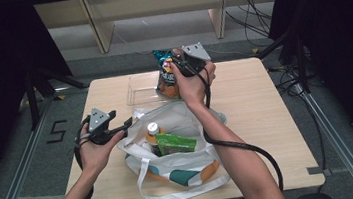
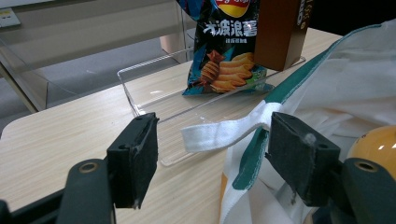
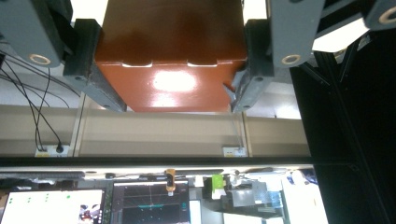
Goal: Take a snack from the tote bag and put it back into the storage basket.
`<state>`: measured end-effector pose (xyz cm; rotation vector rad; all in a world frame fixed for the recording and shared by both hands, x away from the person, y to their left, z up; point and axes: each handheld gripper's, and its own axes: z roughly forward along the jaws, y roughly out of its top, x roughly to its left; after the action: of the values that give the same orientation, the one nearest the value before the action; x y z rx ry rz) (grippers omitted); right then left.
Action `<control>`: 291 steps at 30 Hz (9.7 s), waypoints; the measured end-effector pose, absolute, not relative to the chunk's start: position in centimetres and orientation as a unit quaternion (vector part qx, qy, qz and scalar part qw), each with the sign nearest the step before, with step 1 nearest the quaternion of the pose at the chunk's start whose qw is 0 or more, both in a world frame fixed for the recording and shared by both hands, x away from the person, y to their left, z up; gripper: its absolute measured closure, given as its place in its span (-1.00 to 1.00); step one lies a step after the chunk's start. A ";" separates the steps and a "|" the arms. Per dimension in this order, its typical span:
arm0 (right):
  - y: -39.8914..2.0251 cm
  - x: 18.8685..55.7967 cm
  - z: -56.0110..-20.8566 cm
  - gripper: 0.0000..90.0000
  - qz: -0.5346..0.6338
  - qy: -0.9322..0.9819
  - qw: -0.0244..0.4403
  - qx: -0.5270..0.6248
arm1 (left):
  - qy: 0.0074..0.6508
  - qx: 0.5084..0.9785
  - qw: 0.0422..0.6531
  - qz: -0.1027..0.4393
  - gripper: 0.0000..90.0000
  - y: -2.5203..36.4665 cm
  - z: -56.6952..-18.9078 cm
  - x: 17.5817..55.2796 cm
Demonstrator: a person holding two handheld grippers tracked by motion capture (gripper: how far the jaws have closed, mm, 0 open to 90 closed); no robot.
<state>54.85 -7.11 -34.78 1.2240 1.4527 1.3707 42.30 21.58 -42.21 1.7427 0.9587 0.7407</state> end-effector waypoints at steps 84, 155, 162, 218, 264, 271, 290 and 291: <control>-7.3 54.8 -33.7 -0.11 0.538 0.604 0.362 0.464 | 0.392 0.718 0.488 0.305 -0.27 21.6 -42.2 42.3; -7.4 56.1 -38.6 -0.13 0.479 0.598 0.388 0.512 | 0.385 0.723 0.488 0.301 -0.27 21.3 -42.3 42.3; -7.4 56.3 -38.9 -0.16 0.468 0.614 0.387 0.505 | 0.383 0.723 0.490 0.300 -0.27 21.2 -42.3 42.3; -12.8 50.9 -34.6 0.15 0.489 0.689 0.279 0.456 | 0.388 0.720 0.488 0.304 -0.27 21.3 -42.3 42.1; -13.5 43.5 -37.9 0.37 0.495 0.815 0.102 0.283 | 0.389 0.720 0.487 0.304 -0.26 21.4 -42.6 41.9; -14.7 42.4 -38.3 0.33 0.495 0.816 0.082 0.286 | 0.388 0.723 0.486 0.301 -0.26 21.3 -42.8 41.9; -15.9 41.1 -38.5 0.21 0.502 0.815 0.063 0.282 | 0.386 0.719 0.492 0.304 -0.26 21.3 -42.4 42.0; -15.8 41.1 -38.6 0.20 0.503 0.816 0.062 0.277 | 0.386 0.720 0.490 0.305 -0.26 21.3 -42.3 42.0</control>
<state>41.08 -15.83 -38.57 0.8368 2.4673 1.5209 41.99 21.30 -42.32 1.7495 0.9367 0.7414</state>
